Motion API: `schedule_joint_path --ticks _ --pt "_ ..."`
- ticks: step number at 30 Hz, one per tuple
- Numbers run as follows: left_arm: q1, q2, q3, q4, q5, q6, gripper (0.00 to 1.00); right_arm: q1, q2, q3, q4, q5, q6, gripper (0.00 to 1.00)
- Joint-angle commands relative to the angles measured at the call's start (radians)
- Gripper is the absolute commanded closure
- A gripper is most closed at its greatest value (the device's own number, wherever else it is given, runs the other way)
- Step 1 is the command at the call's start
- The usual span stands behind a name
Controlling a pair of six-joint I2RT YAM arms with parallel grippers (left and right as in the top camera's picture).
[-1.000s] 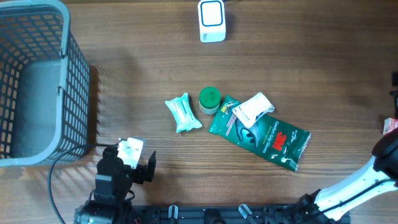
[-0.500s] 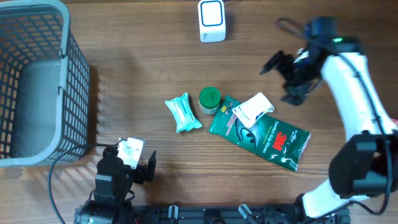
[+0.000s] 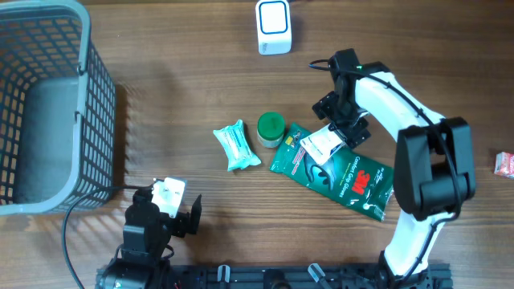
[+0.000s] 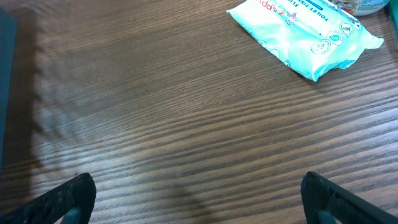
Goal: Scan the item barcode
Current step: 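Grasp white packet with right gripper and hold barcode to scanner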
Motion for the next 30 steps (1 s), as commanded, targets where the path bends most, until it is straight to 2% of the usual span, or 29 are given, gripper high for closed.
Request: schedule_joint_path --ticks 1,3,7,9,10,12,15,21,24,26,28,30 --pt "-0.003 -0.005 -0.002 0.0 0.005 -0.01 0.0 0.003 0.045 -0.001 0.005 0.014 -0.018 0.01" --pt "-0.003 -0.005 -0.002 0.0 0.005 -0.01 0.0 0.003 0.047 -0.001 -0.018 0.033 -0.018 0.24" --pt "-0.003 -0.005 -0.002 0.0 0.005 -0.01 0.0 -0.02 0.042 0.049 -0.055 0.005 -0.103 0.42" --pt "-0.003 -0.005 -0.002 0.0 0.005 -0.009 0.0 -0.043 0.029 0.15 -0.116 -0.087 -0.234 0.43" --pt "-0.003 -0.005 -0.002 0.0 0.005 -0.01 0.0 -0.052 0.016 0.201 -0.126 -0.19 -0.367 0.43" --pt "-0.003 -0.005 -0.002 0.0 0.005 -0.01 0.0 -0.066 -0.021 0.285 -0.179 -0.34 -0.531 0.44" --pt "-0.003 -0.005 -0.002 0.0 0.005 -0.01 0.0 -0.069 -0.125 0.31 -0.179 -0.644 -0.8 0.44" --pt "-0.003 -0.005 -0.002 0.0 0.005 -0.01 0.0 -0.067 -0.192 0.309 -0.168 -1.313 -1.107 0.43" --pt "-0.003 -0.005 -0.002 0.0 0.005 -0.01 0.0 -0.067 -0.192 0.309 -0.181 -1.316 -1.105 0.43" --pt "-0.003 -0.005 -0.002 0.0 0.005 -0.01 0.0 -0.065 -0.192 0.309 -0.195 -1.252 -1.104 0.44" --pt "-0.003 -0.005 -0.002 0.0 0.005 -0.01 0.0 -0.045 -0.192 0.309 -0.221 -1.085 -1.094 0.44" --pt "-0.003 -0.005 -0.002 0.0 0.005 -0.01 0.0 -0.004 -0.192 0.309 -0.192 -0.829 -0.969 0.45"
